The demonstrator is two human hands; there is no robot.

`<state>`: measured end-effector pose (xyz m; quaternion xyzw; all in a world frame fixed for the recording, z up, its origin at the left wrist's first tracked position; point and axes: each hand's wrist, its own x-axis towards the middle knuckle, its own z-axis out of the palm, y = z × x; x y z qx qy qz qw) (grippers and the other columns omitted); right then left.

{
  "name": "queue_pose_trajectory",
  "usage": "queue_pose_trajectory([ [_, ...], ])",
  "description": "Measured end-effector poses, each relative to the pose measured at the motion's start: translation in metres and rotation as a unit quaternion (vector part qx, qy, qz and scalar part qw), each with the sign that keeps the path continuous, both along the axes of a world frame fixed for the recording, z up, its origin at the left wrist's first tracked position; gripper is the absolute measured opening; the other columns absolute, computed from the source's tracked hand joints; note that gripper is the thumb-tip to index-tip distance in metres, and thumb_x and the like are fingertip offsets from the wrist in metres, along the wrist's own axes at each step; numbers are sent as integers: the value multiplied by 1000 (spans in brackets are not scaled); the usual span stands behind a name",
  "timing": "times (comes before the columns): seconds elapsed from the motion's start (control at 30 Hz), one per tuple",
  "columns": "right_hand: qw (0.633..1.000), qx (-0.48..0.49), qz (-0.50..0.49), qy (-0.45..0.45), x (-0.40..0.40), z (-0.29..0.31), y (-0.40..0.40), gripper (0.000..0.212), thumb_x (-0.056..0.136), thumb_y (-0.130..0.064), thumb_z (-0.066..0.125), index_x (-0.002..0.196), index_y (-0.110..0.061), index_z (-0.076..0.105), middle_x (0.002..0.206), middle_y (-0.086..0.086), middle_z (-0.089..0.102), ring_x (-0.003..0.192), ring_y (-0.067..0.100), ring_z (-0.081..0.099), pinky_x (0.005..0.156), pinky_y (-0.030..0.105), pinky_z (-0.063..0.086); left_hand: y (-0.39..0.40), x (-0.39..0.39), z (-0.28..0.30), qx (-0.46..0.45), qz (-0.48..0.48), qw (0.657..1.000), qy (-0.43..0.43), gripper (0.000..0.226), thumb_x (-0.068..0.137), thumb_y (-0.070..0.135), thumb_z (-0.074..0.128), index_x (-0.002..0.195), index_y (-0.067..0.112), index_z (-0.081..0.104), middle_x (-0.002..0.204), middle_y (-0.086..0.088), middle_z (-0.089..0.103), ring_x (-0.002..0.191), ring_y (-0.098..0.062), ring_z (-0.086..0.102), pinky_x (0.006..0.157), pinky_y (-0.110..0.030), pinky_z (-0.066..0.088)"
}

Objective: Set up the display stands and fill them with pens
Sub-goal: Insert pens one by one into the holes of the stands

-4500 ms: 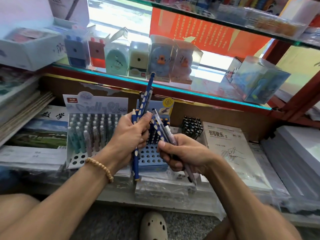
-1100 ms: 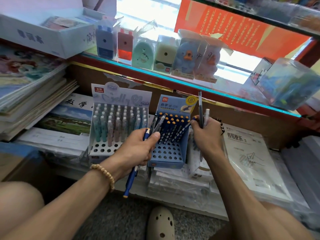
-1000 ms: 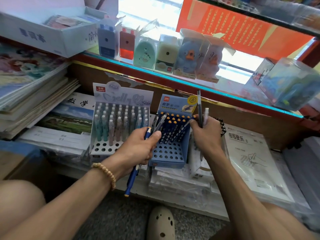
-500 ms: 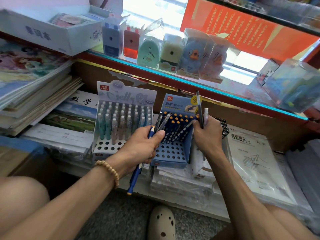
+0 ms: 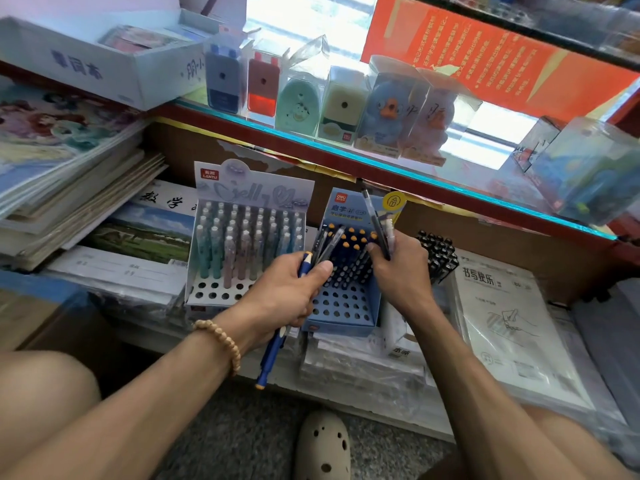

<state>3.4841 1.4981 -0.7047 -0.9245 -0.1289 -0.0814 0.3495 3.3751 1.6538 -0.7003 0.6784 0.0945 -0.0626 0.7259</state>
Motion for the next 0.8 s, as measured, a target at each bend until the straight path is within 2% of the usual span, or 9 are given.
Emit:
queue_pose_trajectory([
  [0.13,1000,13,-14,-20,-1,-1,-1,26,96,-18,63,73,-18,52,64,-6,52,55,4,47,47,11,38,-2,-1,0,-4,-3,1000,1,23,103,25,47,82,15,43,63,0,35,46,-10,29,41,-21,24],
  [0.23,999,-30,-18,-28,-1,-8,0,22,96,-24,64,79,-13,55,67,-4,54,58,4,48,46,15,33,-1,-1,1,-7,-2,1000,1,21,103,25,47,85,15,43,64,-1,34,47,-11,29,41,-21,24],
  [0.33,997,-75,-10,-18,-2,-18,4,21,96,-24,63,81,-12,54,73,2,56,64,17,52,55,27,34,0,0,0,2,1,1000,3,22,103,26,48,84,15,43,64,-1,35,48,-11,29,42,-22,24],
  [0.43,998,-61,-16,-7,-2,-17,3,23,94,-24,66,78,-11,56,69,0,56,67,20,55,60,29,36,-2,0,-1,3,-6,1000,4,25,103,26,48,81,16,44,63,1,35,47,-10,30,43,-23,24],
  [0.53,999,6,-40,-9,-5,-9,1,29,91,-31,71,76,-7,65,64,-2,58,57,11,53,52,25,37,-3,-1,-1,0,-10,1000,5,24,103,27,48,81,17,45,63,1,35,47,-10,29,43,-23,24],
  [0.63,982,179,-43,46,-11,6,1,38,91,-36,70,73,-2,69,67,12,66,52,11,52,52,35,43,-2,1,0,-6,-23,1000,6,24,102,26,49,81,16,45,63,0,33,47,-10,29,42,-22,23],
  [0.7,948,284,6,141,-20,20,1,34,88,-37,71,78,-5,70,75,13,69,47,3,51,48,25,41,-2,2,1,-5,-32,999,5,21,102,26,49,85,15,47,63,0,33,47,-10,28,41,-21,24],
  [0.77,935,294,51,190,-28,30,1,27,86,-30,74,80,-4,69,76,10,68,42,0,51,44,13,39,-5,2,1,-2,-49,999,2,18,102,25,50,89,13,47,63,0,34,46,-10,29,40,-20,25],
  [0.8,933,290,63,201,-30,33,0,23,86,-25,75,80,-4,68,75,9,67,41,0,51,43,12,38,-7,1,2,0,-60,998,0,17,102,25,51,90,13,48,63,1,35,46,-10,30,40,-20,26],
])
